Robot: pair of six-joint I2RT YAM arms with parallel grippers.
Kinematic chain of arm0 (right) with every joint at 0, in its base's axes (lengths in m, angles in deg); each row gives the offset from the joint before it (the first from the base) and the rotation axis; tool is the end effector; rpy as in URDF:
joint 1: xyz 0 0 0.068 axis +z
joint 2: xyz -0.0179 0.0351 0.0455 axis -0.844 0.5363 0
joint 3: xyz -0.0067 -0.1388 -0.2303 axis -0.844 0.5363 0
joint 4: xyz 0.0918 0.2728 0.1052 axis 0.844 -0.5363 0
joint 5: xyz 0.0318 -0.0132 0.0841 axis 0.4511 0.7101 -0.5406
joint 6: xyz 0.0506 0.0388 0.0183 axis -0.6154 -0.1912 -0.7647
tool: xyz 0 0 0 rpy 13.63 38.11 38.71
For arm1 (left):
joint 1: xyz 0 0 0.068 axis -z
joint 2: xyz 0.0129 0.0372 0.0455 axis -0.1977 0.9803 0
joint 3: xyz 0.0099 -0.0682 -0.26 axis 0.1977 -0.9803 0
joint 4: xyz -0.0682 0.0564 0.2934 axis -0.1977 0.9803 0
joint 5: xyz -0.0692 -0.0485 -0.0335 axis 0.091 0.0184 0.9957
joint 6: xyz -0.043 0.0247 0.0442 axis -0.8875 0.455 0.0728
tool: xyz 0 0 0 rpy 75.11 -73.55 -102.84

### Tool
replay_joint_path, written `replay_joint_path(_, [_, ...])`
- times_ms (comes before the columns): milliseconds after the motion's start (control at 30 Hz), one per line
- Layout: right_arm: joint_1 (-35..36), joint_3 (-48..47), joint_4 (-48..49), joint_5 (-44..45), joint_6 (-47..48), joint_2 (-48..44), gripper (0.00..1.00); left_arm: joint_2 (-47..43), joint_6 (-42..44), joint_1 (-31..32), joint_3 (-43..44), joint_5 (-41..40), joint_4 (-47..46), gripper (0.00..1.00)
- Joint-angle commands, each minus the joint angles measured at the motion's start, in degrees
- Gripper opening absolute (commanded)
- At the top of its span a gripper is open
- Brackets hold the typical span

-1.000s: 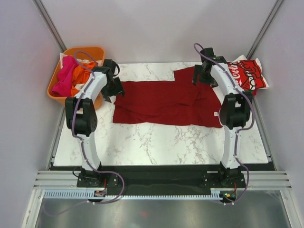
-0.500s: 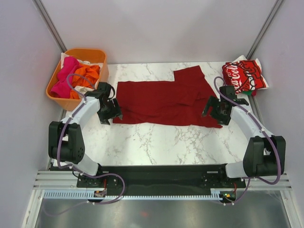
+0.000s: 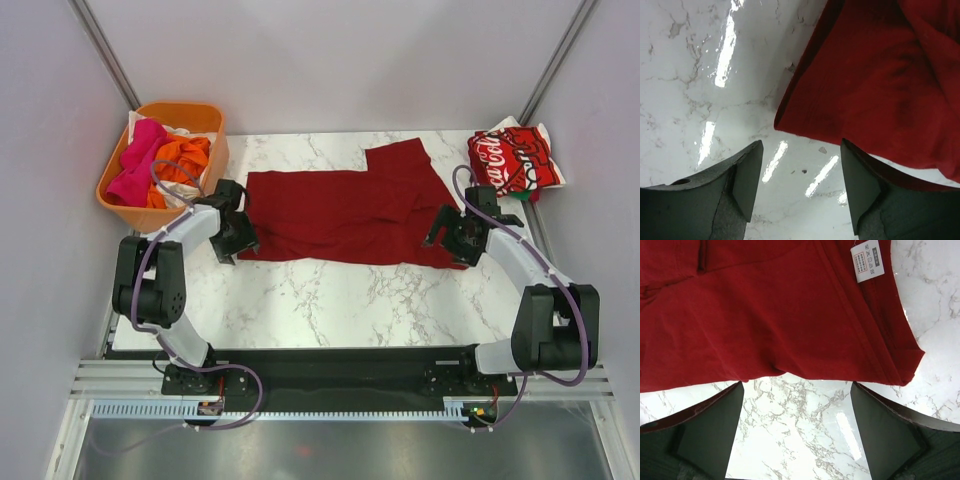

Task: Fold and stack the t-shirts
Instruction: Fold the tshirt

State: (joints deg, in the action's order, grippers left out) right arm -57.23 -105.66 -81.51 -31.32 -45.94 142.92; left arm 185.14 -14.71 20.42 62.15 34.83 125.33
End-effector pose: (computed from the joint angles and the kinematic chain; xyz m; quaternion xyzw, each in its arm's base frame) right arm 0.3238 0.0081 0.1737 0.2313 0.9396 0.1183 0.2228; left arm 0.3552 -0.0530 0.1377 -0.2179 0.9651 -0.0231 0.1436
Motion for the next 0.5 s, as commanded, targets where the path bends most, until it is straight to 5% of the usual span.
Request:
replay_joint_path(0, [-1.9,1.7,1.6,-0.3,0.3,-2.8,0.95,3.5,-4.0,0.1,0.5,-5.7,-4.1,0.70])
replay_joint_path(67, [-2.5,2.3,1.7,-0.2,0.6,-3.3,0.95,4.8,-4.5,0.1,0.4,-6.2,-5.2,0.68])
replay_joint_path(167, [-3.8,3.0,1.3,1.2,1.0,-3.5,0.96,6.7,-4.9,0.1,-0.1,-7.4,-7.7,0.50])
replay_joint_path(200, [-4.2,3.2,1.1,2.1,1.0,-3.4,0.95,7.1,-4.6,0.5,0.0,-8.3,-8.2,0.33])
replay_joint_path(300, [-4.2,4.5,0.8,8.3,1.1,-4.5,0.95,7.7,-4.6,1.1,0.2,-10.9,-8.3,0.14])
replay_joint_path(467, [-4.3,5.2,2.2,10.1,0.5,-1.2,0.90,6.2,-4.9,1.9,-0.5,-11.0,-8.9,0.04])
